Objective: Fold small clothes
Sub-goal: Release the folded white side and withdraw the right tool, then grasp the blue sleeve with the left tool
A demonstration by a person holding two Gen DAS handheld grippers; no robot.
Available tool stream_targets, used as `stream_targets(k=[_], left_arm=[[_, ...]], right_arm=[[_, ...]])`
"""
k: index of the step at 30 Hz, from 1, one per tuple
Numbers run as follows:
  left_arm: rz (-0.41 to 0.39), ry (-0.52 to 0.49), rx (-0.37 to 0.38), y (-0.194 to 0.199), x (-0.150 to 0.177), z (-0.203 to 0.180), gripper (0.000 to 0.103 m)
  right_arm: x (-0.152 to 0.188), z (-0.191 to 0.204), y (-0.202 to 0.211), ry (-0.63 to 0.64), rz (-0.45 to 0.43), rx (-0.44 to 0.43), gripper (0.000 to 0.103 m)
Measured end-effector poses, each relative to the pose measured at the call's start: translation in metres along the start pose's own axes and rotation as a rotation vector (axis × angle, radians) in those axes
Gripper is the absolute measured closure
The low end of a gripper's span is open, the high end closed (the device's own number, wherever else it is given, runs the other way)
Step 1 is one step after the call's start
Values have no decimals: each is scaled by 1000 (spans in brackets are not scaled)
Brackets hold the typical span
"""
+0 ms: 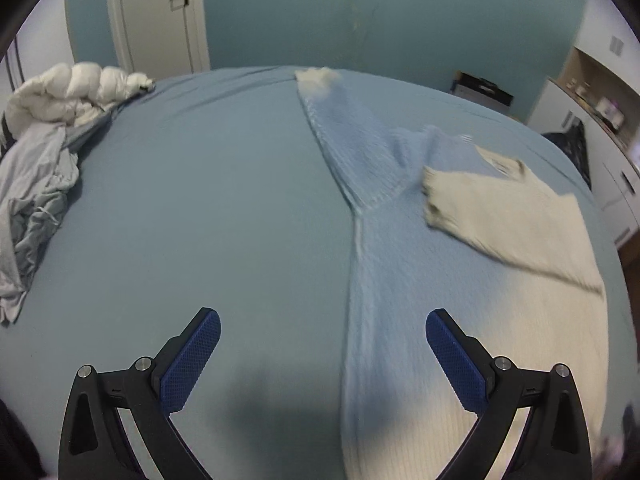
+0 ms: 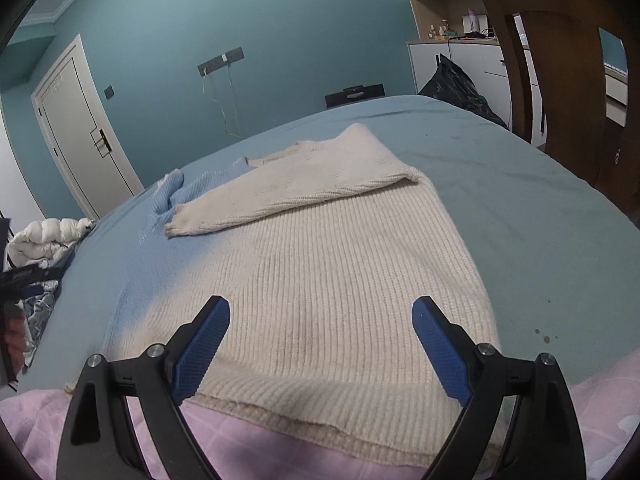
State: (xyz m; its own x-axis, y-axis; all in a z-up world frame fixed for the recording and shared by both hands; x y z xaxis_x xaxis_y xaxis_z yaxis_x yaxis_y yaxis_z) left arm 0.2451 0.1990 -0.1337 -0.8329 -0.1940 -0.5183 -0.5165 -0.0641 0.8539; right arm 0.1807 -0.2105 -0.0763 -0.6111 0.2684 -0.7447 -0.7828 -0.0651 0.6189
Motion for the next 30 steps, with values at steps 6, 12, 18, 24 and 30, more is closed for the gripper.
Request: stream_targets(k=[6, 12, 18, 24, 30], left_arm=[[88, 78, -6, -105, -98, 11, 0], [160, 291, 47, -191, -155, 11, 6], [208, 236, -47, -252, -172, -24, 46], [180, 264, -89, -238, -174, -44, 93], [-94, 198, -152, -133, -202, -75, 94]], right_arm=[[7, 20, -23, 35, 16, 24, 12], [15, 28, -33, 58, 19, 58, 12], [20, 29, -31, 66, 25, 78, 12], [25, 19, -35, 42, 79, 68, 12], [24, 21, -22, 47, 67, 73, 12]])
Point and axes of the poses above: each gripper's, at about its wrist camera, not at the fingertips, and y roughly against the way its jaws point, z to its left, x to its underside, the point moved 3 cm from there along -y, roughly the way its jaws point, and after that the axes turned 3 degrees about -x, right-handed, at the moved point
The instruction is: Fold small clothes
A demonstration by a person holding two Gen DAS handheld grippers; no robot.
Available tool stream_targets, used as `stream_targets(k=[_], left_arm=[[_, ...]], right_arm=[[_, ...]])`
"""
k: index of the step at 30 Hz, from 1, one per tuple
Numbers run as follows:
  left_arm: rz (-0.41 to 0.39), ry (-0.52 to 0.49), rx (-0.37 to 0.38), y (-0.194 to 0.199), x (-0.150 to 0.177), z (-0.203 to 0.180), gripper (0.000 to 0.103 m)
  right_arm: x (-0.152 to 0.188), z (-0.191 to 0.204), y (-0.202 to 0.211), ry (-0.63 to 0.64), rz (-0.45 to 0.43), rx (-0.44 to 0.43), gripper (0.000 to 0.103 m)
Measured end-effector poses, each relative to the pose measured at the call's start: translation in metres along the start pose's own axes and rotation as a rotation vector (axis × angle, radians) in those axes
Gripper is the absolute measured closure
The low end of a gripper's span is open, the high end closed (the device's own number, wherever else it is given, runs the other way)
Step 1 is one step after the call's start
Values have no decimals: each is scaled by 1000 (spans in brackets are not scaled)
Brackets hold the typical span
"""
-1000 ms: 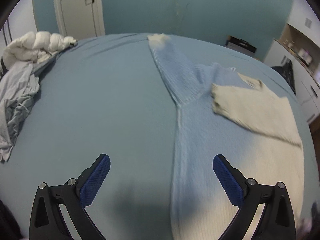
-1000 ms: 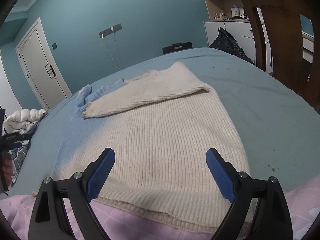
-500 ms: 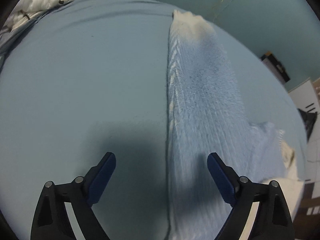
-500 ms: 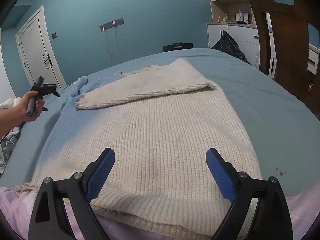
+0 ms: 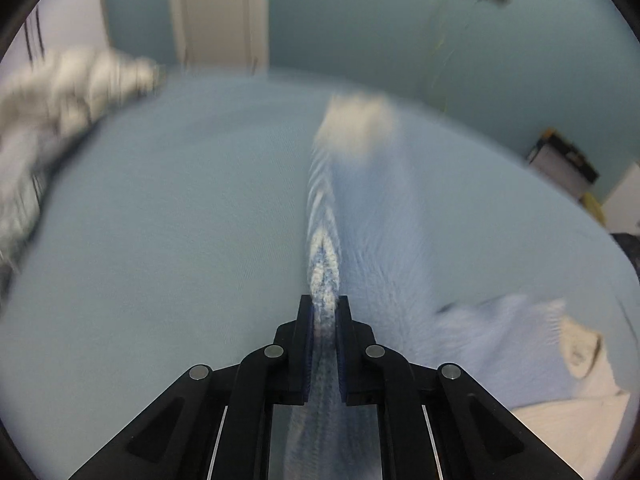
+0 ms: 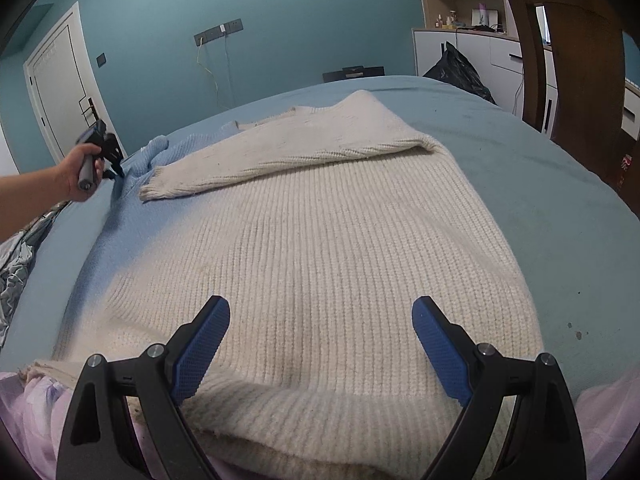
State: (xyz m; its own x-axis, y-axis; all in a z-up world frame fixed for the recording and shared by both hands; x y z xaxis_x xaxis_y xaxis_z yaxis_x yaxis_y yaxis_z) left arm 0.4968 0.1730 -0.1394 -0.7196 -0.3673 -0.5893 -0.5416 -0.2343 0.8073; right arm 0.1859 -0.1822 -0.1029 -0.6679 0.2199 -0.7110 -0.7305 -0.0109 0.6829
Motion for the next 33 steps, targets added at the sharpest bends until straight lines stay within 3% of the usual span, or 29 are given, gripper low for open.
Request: stream_targets(k=[3, 6, 7, 9, 11, 12, 14, 18, 20, 23, 25, 29, 31, 33], left_arm=[[-153, -167, 58, 67, 11, -44, 94], [-195, -345, 125, 113, 52, -98, 94], [-203, -415, 120, 122, 70, -112, 94], [-265, -604, 16, 138, 126, -140, 91], [-315, -704, -58, 149, 176, -150, 90], [-325, -742, -53, 158, 202, -152, 90], [-311, -729, 25, 179, 231, -142, 90], [-191, -549, 184, 216, 263, -80, 90], [-142, -522, 162, 223, 266, -50, 90], [-176, -488, 4, 230, 276, -8, 90], [-195, -445, -61, 224, 276, 24, 90], [-143, -360, 20, 199, 271, 65, 90], [-151, -353, 43, 187, 264, 69, 90], [-183, -354, 16, 181, 263, 70, 90]], right_arm=[[-1, -1, 5, -6, -7, -4, 12], [0, -3, 12, -23, -18, -6, 12], [-2, -3, 14, -26, -18, -9, 12], [-1, -3, 16, -31, -17, -14, 12], [-1, -3, 18, -34, -16, -20, 12], [-1, -4, 19, -35, -15, -23, 12], [-2, -5, 19, -39, -14, -27, 12], [-3, -9, 21, -53, -16, -35, 12], [-4, -9, 20, -51, -12, -36, 12], [-6, -6, 22, -35, -8, -32, 12], [-7, -3, 24, -20, -5, -26, 12], [-31, 19, 26, 47, 17, 10, 12], [-68, 43, 20, 101, -15, -17, 12], [-118, 81, -3, 157, 33, -90, 12]])
Point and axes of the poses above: each gripper's, at about its wrist camera, not at the fingertips, and y roughly against the way its jaws point, z to its left, x to its underside, the point moved 3 cm from there along -y, roughly the way its jaws point, and after that the axes turned 3 degrees about -x, right-handed, at the moved point
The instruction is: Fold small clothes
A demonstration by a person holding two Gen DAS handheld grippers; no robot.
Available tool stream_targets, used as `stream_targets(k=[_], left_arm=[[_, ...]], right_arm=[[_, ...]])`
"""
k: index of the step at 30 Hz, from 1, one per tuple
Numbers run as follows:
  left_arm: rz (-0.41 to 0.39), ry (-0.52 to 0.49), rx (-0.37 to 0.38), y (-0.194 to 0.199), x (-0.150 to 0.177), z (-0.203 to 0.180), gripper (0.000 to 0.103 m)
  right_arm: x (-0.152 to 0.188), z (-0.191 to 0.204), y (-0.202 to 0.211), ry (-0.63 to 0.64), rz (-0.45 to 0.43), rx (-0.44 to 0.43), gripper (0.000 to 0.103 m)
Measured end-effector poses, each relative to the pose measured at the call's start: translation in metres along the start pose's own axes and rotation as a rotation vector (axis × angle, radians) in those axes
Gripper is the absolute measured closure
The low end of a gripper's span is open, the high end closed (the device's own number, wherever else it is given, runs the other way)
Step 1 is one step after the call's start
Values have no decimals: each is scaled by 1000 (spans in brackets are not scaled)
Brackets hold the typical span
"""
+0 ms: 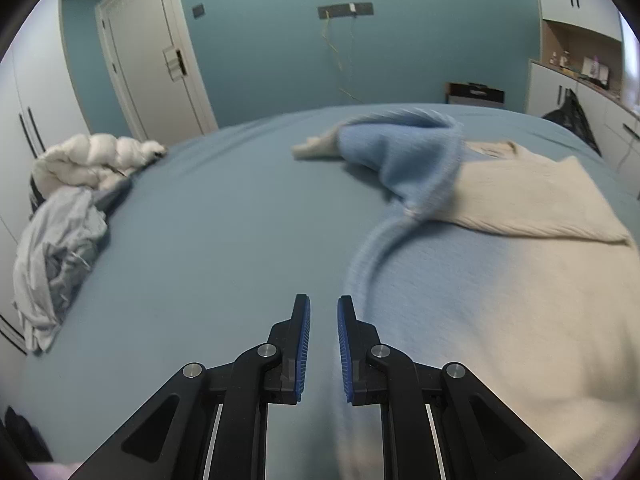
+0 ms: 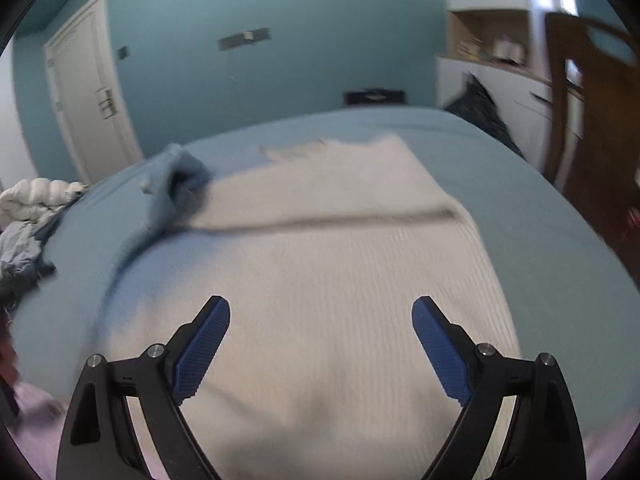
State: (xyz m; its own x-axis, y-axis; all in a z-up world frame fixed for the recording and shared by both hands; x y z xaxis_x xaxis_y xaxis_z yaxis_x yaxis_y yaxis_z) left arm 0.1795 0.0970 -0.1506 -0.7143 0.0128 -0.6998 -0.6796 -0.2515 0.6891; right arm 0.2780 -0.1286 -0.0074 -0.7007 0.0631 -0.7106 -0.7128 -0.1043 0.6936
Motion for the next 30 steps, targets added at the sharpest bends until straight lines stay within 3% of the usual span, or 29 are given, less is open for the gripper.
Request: stream_targets(k=[3, 6, 8, 9, 14, 19, 21, 22, 23, 25, 27, 30], left_arm=[[5, 76, 34, -7, -1, 25, 90], [79, 178, 85, -29, 5, 48, 90], [110, 189, 47, -41, 11, 59, 90], [125, 184, 22, -47, 14, 61, 90], [163, 211, 14, -65, 26, 69, 90], [170, 238, 47, -66, 26, 74, 90], [175, 217, 36, -67, 27, 73, 90], [180, 205, 21, -66, 26, 74, 90], [181, 196, 6, -66, 26, 74, 90], [178, 174, -35, -63, 24, 76, 90], [182, 133, -87, -57, 18, 80, 90], [160, 92, -93, -45, 0, 93, 90]], right_arm=[[-98, 57, -58, 28, 133, -107, 12], [-167, 127, -127, 149, 230, -183, 12], [-197, 165, -179, 225, 275, -184, 12], [-209, 181, -209, 255, 304, -143, 12], [-229, 224, -327, 361, 396, 29, 13], [-213, 221, -399, 304, 553, 118, 14], [-215, 217, -401, 194, 562, 35, 38], [-219, 216, -399, 152, 566, -11, 71], [-223, 218, -393, 113, 566, -41, 92], [-239, 225, -375, 135, 499, -19, 93], [-268, 246, -335, 198, 362, -27, 94], [-302, 276, -280, 202, 210, -139, 95]])
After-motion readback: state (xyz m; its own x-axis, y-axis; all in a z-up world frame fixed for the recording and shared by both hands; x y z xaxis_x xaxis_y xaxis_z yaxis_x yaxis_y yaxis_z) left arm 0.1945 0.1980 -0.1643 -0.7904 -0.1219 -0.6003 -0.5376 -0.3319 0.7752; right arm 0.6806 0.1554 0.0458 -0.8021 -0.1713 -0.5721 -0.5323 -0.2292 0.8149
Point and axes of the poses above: each gripper's, at about its wrist camera, not at the fingertips, and y roughly against the way its jaws point, z to its left, x to its underside, the point moved 3 cm from there along -y, roughly the way its jaws point, and after that the axes turned 3 degrees about -x, right-handed, at the moved point
